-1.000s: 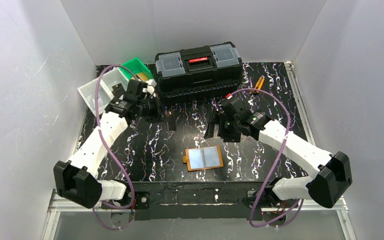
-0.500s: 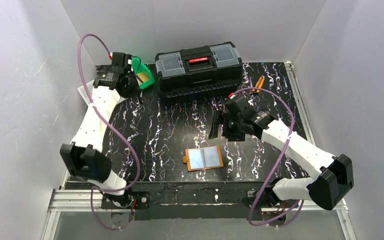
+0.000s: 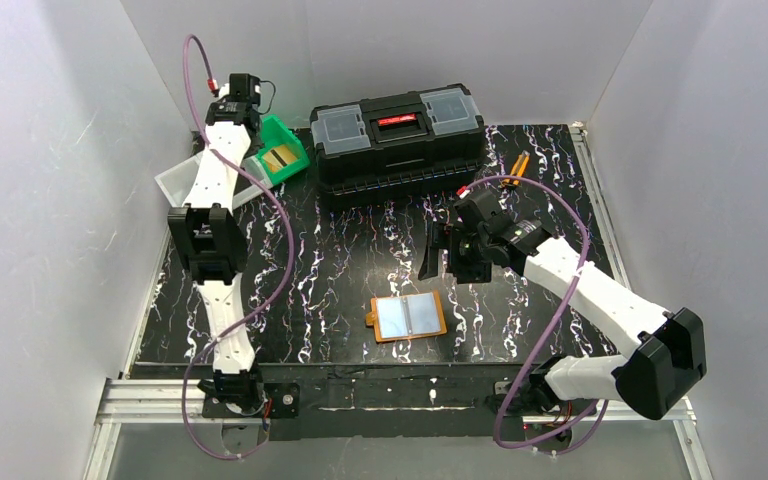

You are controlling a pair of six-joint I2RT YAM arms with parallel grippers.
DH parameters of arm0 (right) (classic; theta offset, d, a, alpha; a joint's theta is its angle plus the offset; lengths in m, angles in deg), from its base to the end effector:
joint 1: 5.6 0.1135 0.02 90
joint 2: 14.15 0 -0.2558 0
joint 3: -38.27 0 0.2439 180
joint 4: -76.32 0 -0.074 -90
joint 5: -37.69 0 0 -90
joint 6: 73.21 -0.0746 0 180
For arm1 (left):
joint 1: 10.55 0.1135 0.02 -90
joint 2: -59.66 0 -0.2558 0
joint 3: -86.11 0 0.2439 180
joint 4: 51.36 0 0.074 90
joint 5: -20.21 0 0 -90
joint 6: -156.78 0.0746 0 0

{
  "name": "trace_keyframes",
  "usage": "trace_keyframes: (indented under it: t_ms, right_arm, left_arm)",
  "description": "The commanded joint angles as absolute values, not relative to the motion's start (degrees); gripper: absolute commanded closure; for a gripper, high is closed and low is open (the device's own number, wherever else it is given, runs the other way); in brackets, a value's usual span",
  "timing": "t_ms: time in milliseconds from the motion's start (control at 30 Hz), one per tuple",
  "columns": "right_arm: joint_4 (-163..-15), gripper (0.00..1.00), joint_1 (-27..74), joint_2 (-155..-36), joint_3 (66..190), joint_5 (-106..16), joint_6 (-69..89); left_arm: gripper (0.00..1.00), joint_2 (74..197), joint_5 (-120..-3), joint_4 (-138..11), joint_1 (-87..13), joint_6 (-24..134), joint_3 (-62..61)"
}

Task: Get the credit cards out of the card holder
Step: Place the credit card in the storage box.

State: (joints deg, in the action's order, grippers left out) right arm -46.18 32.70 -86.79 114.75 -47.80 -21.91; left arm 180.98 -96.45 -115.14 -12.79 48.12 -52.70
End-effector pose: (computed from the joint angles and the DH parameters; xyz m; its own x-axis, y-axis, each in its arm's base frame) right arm 0.2121 0.1750 0.2545 -0.9025 0.0815 -0.4229 -0.1155 0.9002 0.4199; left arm 0.4837 0.0146 0.3036 -0.5964 -0.2628 -0.7585 -0.4915 0.8666 0.0862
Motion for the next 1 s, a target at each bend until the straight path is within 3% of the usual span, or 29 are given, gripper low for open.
trace_keyframes:
  t_ms: [0, 400, 433, 567, 667, 767, 967]
  right_arm:
    - [-46.45, 0.02, 32.28, -87.63, 115.62, -46.2, -20.43]
    - [-47.27, 0.02, 32.1, -89.85, 115.07, -44.19, -20.08]
    - [-47.39, 0.02, 32.1, -89.97, 115.13, -44.15, -20.11]
    - [-47.19, 0.02, 32.1, -90.18, 115.65, -43.9, -20.03]
    - [-47.06, 0.02, 32.1, -89.94, 115.62, -43.99, -19.95]
    - [-46.92, 0.02, 32.1, -89.58, 115.4, -44.19, -19.87]
    - [-46.67, 0.02, 32.11, -87.99, 114.57, -45.76, -20.15]
  left_arm:
    - [1.0, 185.42, -103.28, -115.56, -11.62, 49.72, -59.87]
    - [1.0, 196.37, -108.17, -114.97, -9.71, 51.02, -68.4]
    - [0.97, 196.83, -107.56, -115.63, -8.83, 50.85, -69.23]
    - [0.59, 195.91, -105.57, -115.81, -8.61, 50.39, -68.95]
    - [0.46, 194.31, -103.96, -115.46, -8.59, 50.69, -68.67]
    - [0.4, 191.75, -101.37, -115.55, -8.61, 50.59, -68.37]
    - [0.39, 182.57, -89.97, -116.07, -9.31, 46.34, -60.54]
